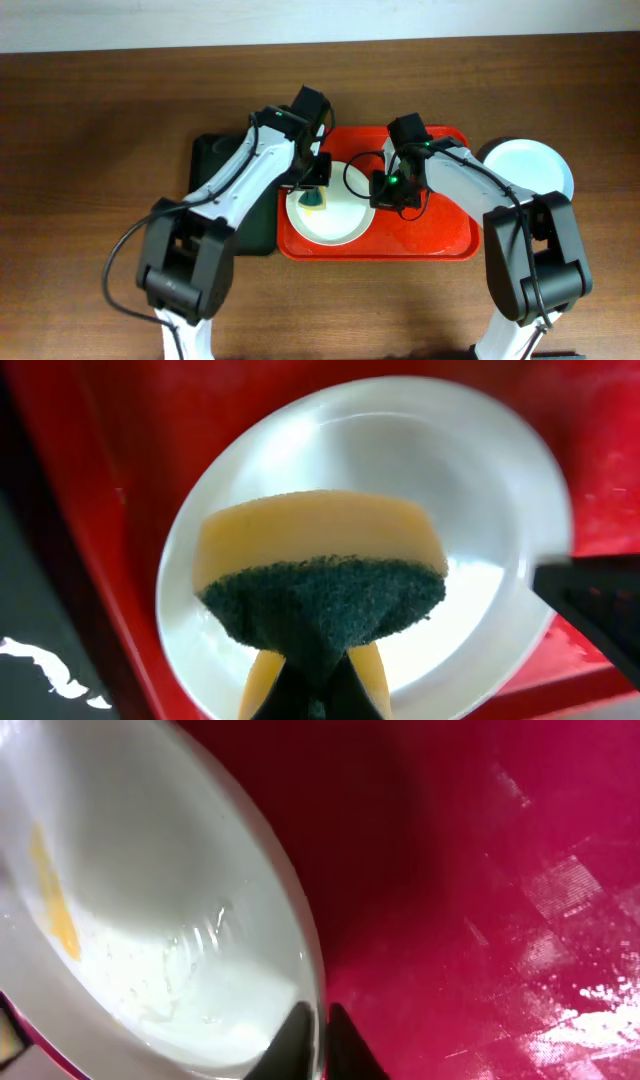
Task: Clean dirty plates on tray and stack at the side
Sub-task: 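Move the sponge with the left gripper onto the white plate, then scrub the white plate with the sponge while right gripper holds it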
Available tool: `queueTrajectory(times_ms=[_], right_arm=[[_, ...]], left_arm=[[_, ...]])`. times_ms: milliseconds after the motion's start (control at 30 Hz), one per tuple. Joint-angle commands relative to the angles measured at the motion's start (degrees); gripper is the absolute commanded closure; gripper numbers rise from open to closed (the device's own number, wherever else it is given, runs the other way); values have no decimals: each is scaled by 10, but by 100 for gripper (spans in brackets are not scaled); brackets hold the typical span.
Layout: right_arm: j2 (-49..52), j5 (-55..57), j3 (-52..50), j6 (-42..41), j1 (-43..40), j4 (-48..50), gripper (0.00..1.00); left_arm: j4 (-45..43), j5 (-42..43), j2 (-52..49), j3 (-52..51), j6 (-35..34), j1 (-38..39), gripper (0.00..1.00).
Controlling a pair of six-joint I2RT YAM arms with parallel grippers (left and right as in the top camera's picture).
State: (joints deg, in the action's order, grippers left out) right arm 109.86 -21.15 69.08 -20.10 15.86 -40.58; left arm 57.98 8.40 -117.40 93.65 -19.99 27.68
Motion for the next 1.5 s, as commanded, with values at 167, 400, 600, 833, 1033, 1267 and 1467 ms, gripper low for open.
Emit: queueTrajectory(times_ms=[167, 400, 600, 833, 1033, 1267, 1467], right_arm=[[-7, -7, -4, -3, 4, 2, 87], [-7, 4, -5, -4, 4, 1, 96], [-7, 4, -7, -4, 4, 1, 96], [-7, 4, -7, -4, 4, 1, 96], [-7, 4, -7, -4, 4, 1, 96], [-7, 3, -7, -3, 4, 1, 96], [-7, 3, -7, -4, 7, 3, 96]], left_arm=[[-3, 4, -7, 11, -10, -1, 100], [-3, 4, -8, 11, -10, -1, 100], [-3, -5, -9, 10, -10, -1, 100], [-3, -7, -10, 8, -10, -1, 100], [-3, -7, -12, 0, -13, -1, 100], [-3, -4, -36, 0, -15, -3, 100], [-3, 0, -43, 0, -14, -6, 100]])
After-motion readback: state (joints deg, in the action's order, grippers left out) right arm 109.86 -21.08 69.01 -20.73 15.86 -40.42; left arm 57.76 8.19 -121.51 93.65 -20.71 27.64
